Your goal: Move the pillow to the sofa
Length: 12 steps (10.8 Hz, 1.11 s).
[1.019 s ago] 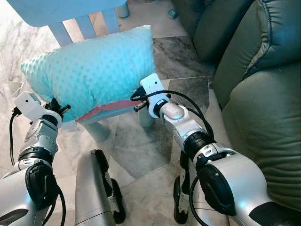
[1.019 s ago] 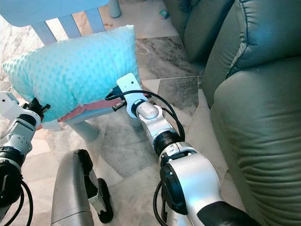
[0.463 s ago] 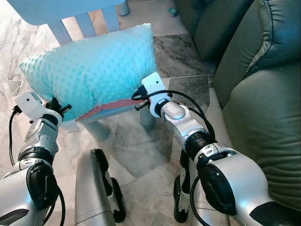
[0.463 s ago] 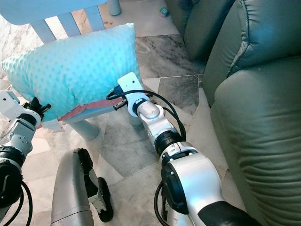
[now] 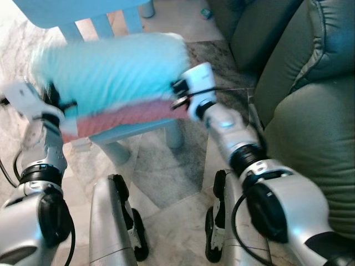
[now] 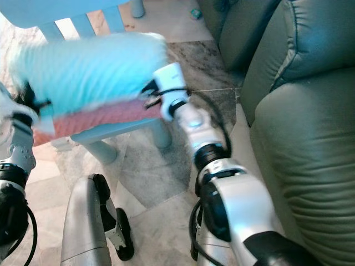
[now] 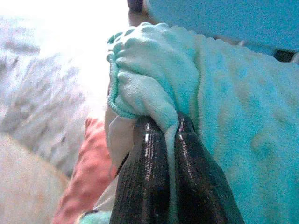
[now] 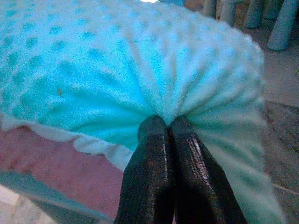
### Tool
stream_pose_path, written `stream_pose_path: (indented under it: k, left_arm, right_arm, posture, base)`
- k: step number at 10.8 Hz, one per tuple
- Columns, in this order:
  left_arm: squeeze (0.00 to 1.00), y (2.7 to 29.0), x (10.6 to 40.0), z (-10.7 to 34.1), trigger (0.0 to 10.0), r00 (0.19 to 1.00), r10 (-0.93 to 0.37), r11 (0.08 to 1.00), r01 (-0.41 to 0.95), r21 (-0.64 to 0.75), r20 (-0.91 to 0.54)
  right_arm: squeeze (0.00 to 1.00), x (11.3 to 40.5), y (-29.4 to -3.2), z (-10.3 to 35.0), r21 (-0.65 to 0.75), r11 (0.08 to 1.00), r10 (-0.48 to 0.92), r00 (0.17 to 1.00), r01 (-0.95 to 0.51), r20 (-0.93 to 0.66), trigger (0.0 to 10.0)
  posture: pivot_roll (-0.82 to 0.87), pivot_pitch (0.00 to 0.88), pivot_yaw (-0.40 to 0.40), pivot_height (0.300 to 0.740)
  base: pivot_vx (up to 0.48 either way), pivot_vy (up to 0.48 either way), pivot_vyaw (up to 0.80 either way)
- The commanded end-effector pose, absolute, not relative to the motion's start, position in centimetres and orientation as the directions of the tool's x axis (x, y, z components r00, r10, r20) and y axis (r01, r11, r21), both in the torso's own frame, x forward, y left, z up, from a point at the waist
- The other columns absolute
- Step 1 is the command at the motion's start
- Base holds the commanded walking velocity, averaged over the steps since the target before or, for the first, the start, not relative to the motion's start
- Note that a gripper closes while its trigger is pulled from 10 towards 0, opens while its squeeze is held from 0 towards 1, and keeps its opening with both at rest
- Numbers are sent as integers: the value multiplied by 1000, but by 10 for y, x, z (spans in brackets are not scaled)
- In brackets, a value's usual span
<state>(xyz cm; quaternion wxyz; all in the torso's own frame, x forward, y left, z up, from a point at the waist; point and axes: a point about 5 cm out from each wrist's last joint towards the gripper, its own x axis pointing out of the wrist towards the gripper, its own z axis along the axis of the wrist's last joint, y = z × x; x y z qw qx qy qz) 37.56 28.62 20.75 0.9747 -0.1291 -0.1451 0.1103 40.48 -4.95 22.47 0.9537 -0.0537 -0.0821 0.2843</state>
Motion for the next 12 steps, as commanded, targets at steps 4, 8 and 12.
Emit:
stream_pose_path:
  k: [4,8,12]
  left_arm:
    - [0,284,349,198,0,889,304,946,-240,-217,342]
    - [0,274,324,197,0,870,319,946,-269,-181,376]
    - [0,256,313,197,0,871,319,946,-266,-186,374]
  right_arm:
    - [0,400,-57,227,-81,833,548,799,-547,248,0]
    - [0,388,-57,212,-57,821,556,772,-569,308,0]
    - [0,376,-60,208,-73,848,512,778,-524,364,0]
  posture:
    - [-121,245,44,501]
    - [-146,176,52,501]
    - [-164,134,62,501]
  base:
    - [0,0,0]
    - [0,0,0]
    - [0,0,0]
